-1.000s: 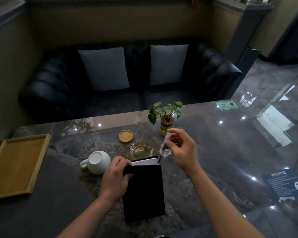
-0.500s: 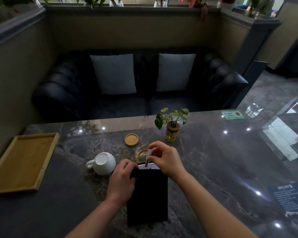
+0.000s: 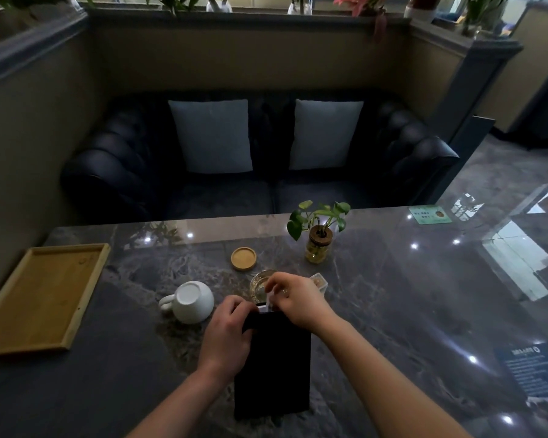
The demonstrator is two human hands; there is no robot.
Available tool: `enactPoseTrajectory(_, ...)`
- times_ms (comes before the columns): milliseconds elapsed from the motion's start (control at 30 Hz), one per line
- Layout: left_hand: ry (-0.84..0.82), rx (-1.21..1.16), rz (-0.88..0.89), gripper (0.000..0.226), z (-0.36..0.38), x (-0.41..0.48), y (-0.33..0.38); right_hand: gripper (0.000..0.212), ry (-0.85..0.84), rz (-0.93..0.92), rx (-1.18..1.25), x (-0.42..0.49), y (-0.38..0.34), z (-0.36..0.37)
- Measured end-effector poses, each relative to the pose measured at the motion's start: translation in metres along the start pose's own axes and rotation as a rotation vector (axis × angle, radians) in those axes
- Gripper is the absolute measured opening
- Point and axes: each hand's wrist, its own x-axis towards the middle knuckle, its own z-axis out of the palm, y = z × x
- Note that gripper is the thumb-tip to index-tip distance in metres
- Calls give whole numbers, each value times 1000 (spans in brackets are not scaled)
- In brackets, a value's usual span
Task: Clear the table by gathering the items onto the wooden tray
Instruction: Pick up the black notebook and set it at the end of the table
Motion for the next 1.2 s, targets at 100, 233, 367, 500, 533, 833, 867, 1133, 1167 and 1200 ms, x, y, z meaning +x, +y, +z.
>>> enactPoseTrajectory(100, -2, 0, 6, 34, -1, 0, 0, 16, -25, -6, -10, 1, -2, 0)
enactPoseTrajectory(233, -2, -13, 5, 32, -1, 0, 0, 15, -51, -25, -81, 1, -2, 1)
enactPoseTrajectory(367, -4, -28, -8, 31, -1, 0, 0, 16, -68, -35, -112, 2, -4, 3)
enactPoseTrajectory(500, -8, -36, -18, 31, -3, 0, 1, 15, -22, -75, -149, -1, -4, 6)
enactPoseTrajectory(533, -11, -38, -16, 31, -3, 0, 2, 14, -15, -81, -155, -1, -4, 6)
enactPoseTrajectory(833, -1, -50, -20, 32, -1, 0, 2, 30, -106, -115, -204, -2, 0, 3)
enactPoseTrajectory(867, -1, -52, -22, 32, -1, 0, 2, 29, -100, -118, -213, -2, -1, 4)
enactPoseTrajectory(1133, 21, -84, -94, 47, 0, 1, 0, 18, -72, -155, -304, -4, -5, 12)
enactPoseTrajectory(1167, 20, -80, -101, 48, 0, 1, 0, 20, -75, -155, -308, -4, -6, 12)
enactPoseTrajectory(1200, 19, -77, -105, 49, 0, 1, 0, 22, -78, -155, -310, -4, -5, 13)
